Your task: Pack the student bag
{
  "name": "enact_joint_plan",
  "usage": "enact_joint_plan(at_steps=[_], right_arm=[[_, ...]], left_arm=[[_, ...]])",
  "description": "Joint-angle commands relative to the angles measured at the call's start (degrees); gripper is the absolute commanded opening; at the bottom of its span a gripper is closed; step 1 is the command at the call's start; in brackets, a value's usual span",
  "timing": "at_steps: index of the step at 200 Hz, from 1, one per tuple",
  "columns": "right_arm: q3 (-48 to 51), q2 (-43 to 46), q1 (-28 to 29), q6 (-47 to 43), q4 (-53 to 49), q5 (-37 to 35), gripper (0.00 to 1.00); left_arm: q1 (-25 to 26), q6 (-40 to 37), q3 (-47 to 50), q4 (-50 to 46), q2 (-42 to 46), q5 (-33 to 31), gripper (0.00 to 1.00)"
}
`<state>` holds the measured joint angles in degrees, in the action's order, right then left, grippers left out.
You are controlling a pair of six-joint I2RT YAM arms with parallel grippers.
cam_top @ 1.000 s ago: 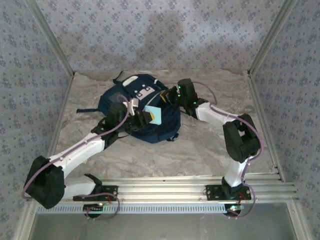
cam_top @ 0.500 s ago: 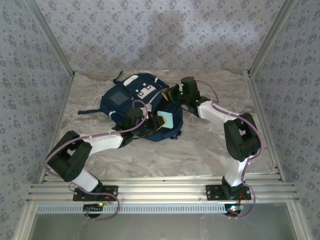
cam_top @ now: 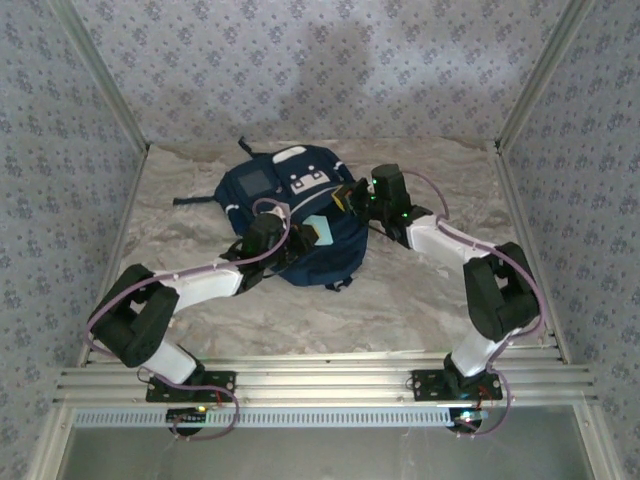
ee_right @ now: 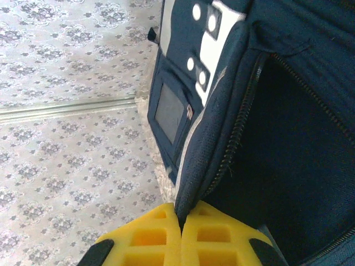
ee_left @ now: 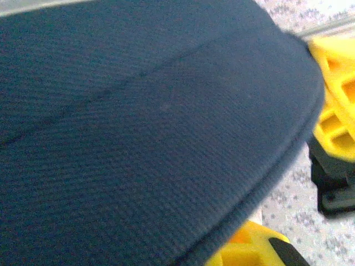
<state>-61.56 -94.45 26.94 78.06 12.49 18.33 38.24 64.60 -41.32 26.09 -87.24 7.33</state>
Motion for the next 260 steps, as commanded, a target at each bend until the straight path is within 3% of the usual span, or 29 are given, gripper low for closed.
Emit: enact_joint_plan(at_steps=[1, 46, 103, 115, 119, 127, 131, 156, 187, 216, 260], right_arm=[[2.8, 5.5, 1.6, 1.8, 5.6, -1.6, 0.00], [8.2, 9.2, 5.2, 3.5, 8.6, -8.4, 0.00], [7.8, 8.4, 10.1, 4.6, 11.1, -12.5, 0.00], [7.8, 7.8, 10.3, 4.9, 11.5, -12.4, 0.00], [7.6, 7.6, 10.3, 5.0, 11.5, -12.3, 0.00], [7.5, 7.2, 10.3, 5.1, 11.7, -12.0, 0.00], [7.5, 7.0, 10.3, 5.1, 11.9, -11.9, 0.00], [7.2, 6.5, 10.2, 4.6, 11.8, -12.1, 0.00], [6.6, 7.0, 9.6, 2.1, 9.7, -13.0, 0.00], [6.3, 6.8, 8.6, 0.2, 8.3, -13.7, 0.00], [5.1, 5.9, 8.0, -1.7, 7.6, -13.6, 0.00]], left_arm=[[-1.7, 0.9, -1.3, 0.5, -0.7, -10.3, 0.00], [-1.9, 2.6, -2.5, 0.7, -1.9, -16.7, 0.00], [0.0, 12.5, -1.0, 3.6, -4.5, -30.1, 0.00], [0.3, 13.2, -1.5, 3.5, -4.7, -31.2, 0.12], [0.3, 13.0, -1.8, 3.7, -4.9, -31.0, 0.24], [0.2, 12.9, -2.3, 4.2, -5.4, -30.3, 0.58], [0.2, 12.7, -2.7, 4.2, -5.6, -29.6, 0.67], [-0.4, 10.8, -6.0, 0.1, -6.3, -23.1, 0.97], [-0.8, 11.3, -7.2, -9.0, -2.6, -18.9, 1.00], [-1.3, 8.6, -8.9, -24.0, 3.9, -17.5, 1.00], [-4.4, 4.1, -6.6, -33.3, 13.5, -14.4, 0.99]])
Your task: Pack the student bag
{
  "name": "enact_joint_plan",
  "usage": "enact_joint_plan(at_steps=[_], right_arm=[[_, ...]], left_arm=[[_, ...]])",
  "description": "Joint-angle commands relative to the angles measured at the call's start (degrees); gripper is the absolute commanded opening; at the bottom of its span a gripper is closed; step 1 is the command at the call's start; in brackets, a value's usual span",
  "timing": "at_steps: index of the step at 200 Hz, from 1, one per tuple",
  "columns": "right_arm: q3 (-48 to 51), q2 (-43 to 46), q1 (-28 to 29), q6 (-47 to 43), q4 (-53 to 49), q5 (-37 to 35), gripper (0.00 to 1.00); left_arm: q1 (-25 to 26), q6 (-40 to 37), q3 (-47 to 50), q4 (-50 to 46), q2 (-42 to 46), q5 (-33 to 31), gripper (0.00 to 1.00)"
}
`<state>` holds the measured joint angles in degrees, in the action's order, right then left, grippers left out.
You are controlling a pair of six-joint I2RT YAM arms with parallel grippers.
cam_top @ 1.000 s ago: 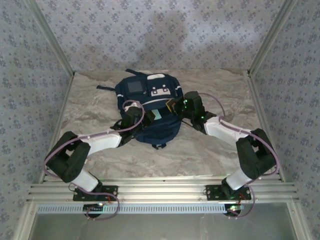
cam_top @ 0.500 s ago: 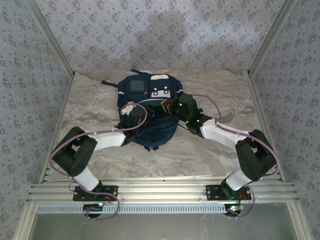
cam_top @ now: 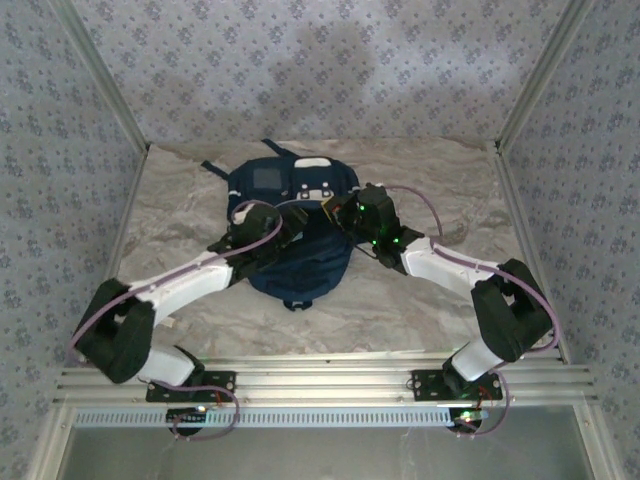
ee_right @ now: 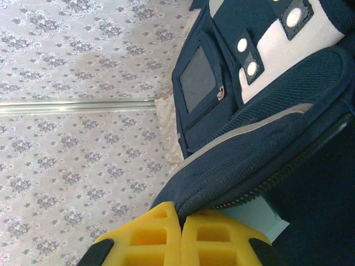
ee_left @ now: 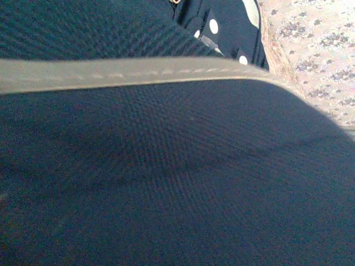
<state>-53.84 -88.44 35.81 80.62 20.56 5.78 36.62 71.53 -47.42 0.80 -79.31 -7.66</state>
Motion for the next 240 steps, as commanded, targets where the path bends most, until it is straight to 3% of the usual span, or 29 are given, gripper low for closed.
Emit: enact_joint_plan(at_steps=[1, 95, 110, 123, 138, 147, 155, 181, 240], right_arm=[[-2.6, -0.1, -0.9, -4.2, -0.4, -1.0, 0.00], [-1.0, -0.6, -1.6, -7.0, -0.8, -3.2, 0.00], [-1.5, -1.2, -2.0, -7.1, -0.7, -2.3, 0.00], [-2.0, -2.0, -1.9, -7.1, -0.3, -1.0, 0.00], [-2.6, -2.9, -2.0, -7.9, -0.4, 0.2, 0.00], [-2.6, -3.2, -2.0, -9.2, -1.1, 0.1, 0.00], [-2.5, -3.2, -2.0, -10.6, -2.5, -0.8, 0.00], [-0.3, -3.5, -3.5, -14.5, -4.9, -4.6, 0.00], [4.7, -5.8, -10.5, -15.8, -2.5, 1.2, 0.00]], left_arm=[[-2.9, -2.9, -0.4, -8.1, 5.7, 0.8, 0.99], [-9.5, -9.5, 1.9, -15.5, 12.9, 5.8, 0.96], [-9.6, -11.6, 2.5, -15.1, 12.9, 7.4, 0.84], [-9.6, -12.9, 2.9, -15.3, 12.4, 8.8, 0.63], [-10.4, -14.0, 3.7, -17.7, 13.0, 8.7, 0.47], [-11.3, -14.5, 4.6, -19.3, 14.3, 7.8, 0.44], [-12.4, -14.6, 5.7, -21.0, 15.9, 6.5, 0.48], [-18.2, -14.9, 8.6, -26.1, 20.8, 4.5, 0.81], [-31.0, -13.5, 9.8, -39.3, 22.0, 0.8, 1.00]])
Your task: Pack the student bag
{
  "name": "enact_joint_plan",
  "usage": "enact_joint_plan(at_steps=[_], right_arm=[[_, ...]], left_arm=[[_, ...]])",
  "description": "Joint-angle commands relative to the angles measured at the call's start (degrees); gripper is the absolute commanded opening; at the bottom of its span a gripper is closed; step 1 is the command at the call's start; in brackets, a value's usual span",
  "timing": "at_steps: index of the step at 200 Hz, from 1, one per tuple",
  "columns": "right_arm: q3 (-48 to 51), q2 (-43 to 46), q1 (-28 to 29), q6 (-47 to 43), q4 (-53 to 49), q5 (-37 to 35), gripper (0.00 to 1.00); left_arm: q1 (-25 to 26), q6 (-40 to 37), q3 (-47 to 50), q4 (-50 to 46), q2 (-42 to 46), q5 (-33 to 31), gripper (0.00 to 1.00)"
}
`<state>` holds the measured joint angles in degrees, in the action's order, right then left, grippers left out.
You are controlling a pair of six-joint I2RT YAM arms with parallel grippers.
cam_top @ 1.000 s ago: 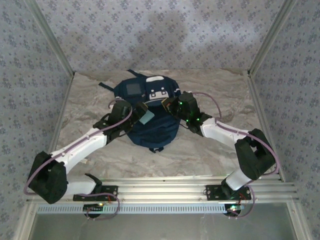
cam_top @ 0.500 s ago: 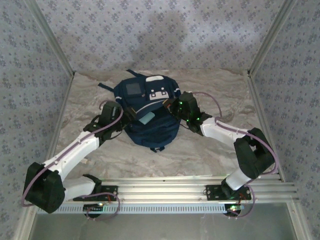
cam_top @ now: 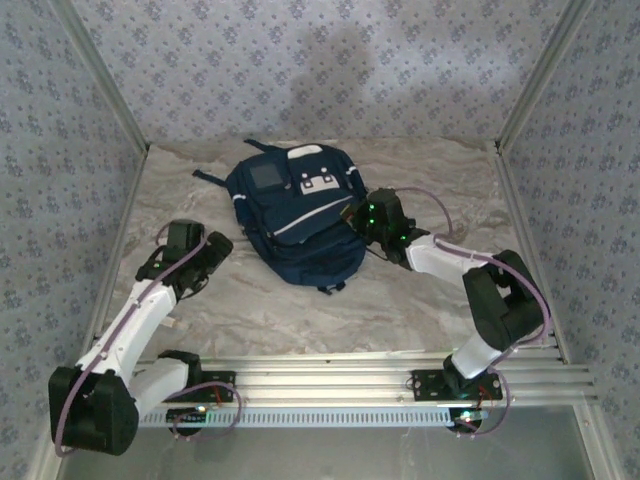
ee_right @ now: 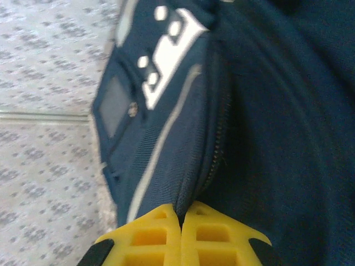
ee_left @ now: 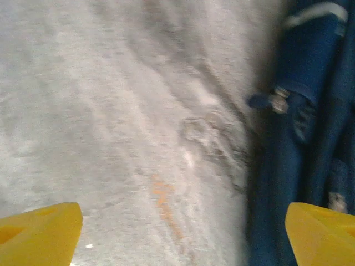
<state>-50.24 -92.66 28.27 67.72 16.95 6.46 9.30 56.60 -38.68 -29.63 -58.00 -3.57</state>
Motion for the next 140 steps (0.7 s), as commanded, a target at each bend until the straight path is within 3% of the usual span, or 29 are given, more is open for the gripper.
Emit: enact_joint_plan(at_steps=[1, 58, 96, 140], right_arm=[[1.1, -1.6, -3.1, -2.9, 1.1, 0.8, 0.00], [-2.3, -5.5, -6.5, -7.0, 1.1, 9.6, 0.00], [-4.3, -8.4, -7.8, -7.1, 3.0, 14.5, 0.00], [-5.2, -11.8, -9.4, -5.9, 6.5, 18.0, 0.00]], left_arm=[[-3.9, 1.5, 1.1, -8.9, 0.7, -3.3, 1.00], [-16.5, 4.1, 4.2, -14.6, -0.2, -4.6, 1.00], [-21.4, 4.2, 3.4, -18.5, -1.6, -8.2, 1.00], [-29.5, 3.5, 4.5, -19.0, -6.2, -7.3, 1.00]])
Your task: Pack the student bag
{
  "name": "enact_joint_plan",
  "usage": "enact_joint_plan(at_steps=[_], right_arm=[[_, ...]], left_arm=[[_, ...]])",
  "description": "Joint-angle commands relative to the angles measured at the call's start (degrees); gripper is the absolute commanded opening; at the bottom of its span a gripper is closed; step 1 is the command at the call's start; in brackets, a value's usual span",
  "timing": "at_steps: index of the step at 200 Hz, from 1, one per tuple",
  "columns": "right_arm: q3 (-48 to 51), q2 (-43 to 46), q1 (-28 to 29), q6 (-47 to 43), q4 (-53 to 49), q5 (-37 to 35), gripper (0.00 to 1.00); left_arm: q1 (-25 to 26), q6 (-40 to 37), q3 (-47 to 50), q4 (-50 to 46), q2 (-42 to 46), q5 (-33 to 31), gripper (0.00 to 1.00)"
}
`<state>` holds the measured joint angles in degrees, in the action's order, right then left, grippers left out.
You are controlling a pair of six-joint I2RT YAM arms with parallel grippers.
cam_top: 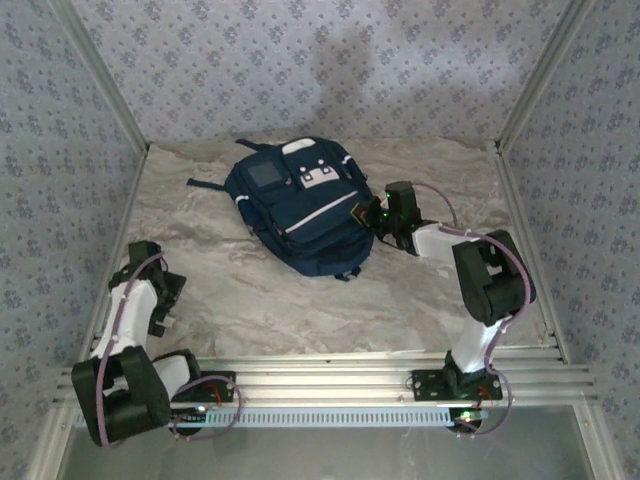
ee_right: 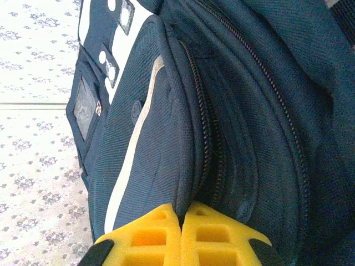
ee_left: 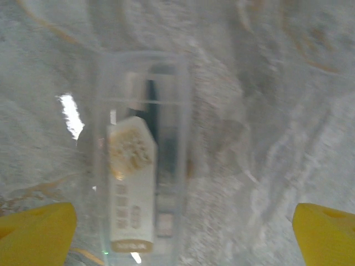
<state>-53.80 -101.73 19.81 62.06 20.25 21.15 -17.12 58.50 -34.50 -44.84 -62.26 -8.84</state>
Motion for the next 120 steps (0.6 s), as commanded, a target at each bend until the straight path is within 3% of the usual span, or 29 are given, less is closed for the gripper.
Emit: enact_joint_plan(at_steps=[1, 27, 84, 120], right_arm=[[-1.7, -2.8, -1.0, -0.2, 3.2, 3.4, 0.00], [-2.1, -4.2, -1.9, 0.4, 3.8, 4.9, 0.00], [-2.0, -3.8, -1.9, 0.6, 3.8, 5.4, 0.00], [-1.8, -2.2, -1.7, 0.6, 2.8, 5.1, 0.00]], left_arm=[[-3.1, 1.6, 0.4, -3.7, -2.0, -2.0, 1.00], [-3.4, 0.7, 0.1, -1.2, -4.0, -4.7, 1.00], [-4.4, -1.2, 2.4, 8.6, -14.1, -4.3, 0.99], [-4.3, -1.7, 2.8, 12.0, -15.0, -2.2, 0.92]])
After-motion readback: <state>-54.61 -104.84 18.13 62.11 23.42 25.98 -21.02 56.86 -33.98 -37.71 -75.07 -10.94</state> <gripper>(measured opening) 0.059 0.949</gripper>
